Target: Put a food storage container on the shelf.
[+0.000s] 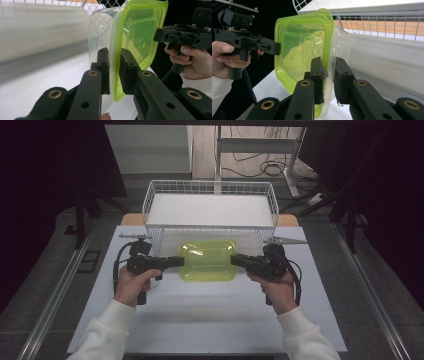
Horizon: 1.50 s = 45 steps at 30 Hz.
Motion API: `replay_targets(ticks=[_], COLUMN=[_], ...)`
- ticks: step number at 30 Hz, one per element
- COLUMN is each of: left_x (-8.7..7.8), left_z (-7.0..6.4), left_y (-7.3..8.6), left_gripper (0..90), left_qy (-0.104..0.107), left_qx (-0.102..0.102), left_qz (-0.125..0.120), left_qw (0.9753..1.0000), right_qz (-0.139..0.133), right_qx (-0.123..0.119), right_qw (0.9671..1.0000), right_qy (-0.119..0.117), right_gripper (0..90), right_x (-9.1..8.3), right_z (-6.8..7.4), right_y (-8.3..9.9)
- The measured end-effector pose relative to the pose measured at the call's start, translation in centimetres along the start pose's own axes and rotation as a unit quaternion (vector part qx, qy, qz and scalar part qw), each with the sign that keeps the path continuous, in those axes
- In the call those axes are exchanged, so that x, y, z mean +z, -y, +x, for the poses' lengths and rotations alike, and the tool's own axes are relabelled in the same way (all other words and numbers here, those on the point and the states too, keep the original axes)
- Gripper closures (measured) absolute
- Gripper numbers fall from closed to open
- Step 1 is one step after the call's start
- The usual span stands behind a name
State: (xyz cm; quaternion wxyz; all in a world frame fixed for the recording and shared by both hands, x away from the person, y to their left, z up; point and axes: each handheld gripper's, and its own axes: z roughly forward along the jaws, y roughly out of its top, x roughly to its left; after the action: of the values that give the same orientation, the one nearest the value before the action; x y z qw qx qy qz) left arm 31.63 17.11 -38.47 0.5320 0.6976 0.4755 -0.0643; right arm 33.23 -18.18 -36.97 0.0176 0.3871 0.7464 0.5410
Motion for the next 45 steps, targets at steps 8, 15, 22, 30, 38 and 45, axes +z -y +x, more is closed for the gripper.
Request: replay_targets(ticks=[8, 15, 22, 30, 38, 45], left_x=[0.2, 0.1, 0.0, 0.3, 0.4, 0.6], left_z=[0.3, 0.6, 0.3, 0.4, 1.0, 1.1], left_y=[-1.3, -2.5, -4.4, -6.6, -8.3, -9.1], left_gripper=[80.0, 80.2, 80.1, 80.1, 80.2, 80.2], left_qy=[0.002, 0.006, 0.002, 0.006, 0.008, 0.006], left_qx=[-0.003, -0.007, 0.0, 0.004, 0.003, 0.009], left_qz=[-0.004, -0.006, -0.007, -0.009, -0.014, -0.014], left_qw=[1.0, 0.9999, 1.0, 0.9999, 0.9999, 0.9998], right_qz=[-0.002, -0.002, -0.008, -0.018, -0.02, -0.025], right_qx=[0.0, 0.002, 0.008, 0.006, 0.003, 0.006], right_qw=[1.0, 1.0, 0.9999, 0.9998, 0.9998, 0.9997], right_qy=[0.003, -0.006, -0.011, -0.005, -0.003, -0.004], right_gripper=[78.2, 78.3, 78.3, 78.3, 78.3, 78.4], right_x=[0.2, 0.3, 0.4, 0.2, 0.8, 1.0], right_z=[-0.4, -0.7, -1.1, -1.6, -2.2, -2.7], right_y=[-1.3, -2.6, -3.8, -5.8, -7.5, -8.1])
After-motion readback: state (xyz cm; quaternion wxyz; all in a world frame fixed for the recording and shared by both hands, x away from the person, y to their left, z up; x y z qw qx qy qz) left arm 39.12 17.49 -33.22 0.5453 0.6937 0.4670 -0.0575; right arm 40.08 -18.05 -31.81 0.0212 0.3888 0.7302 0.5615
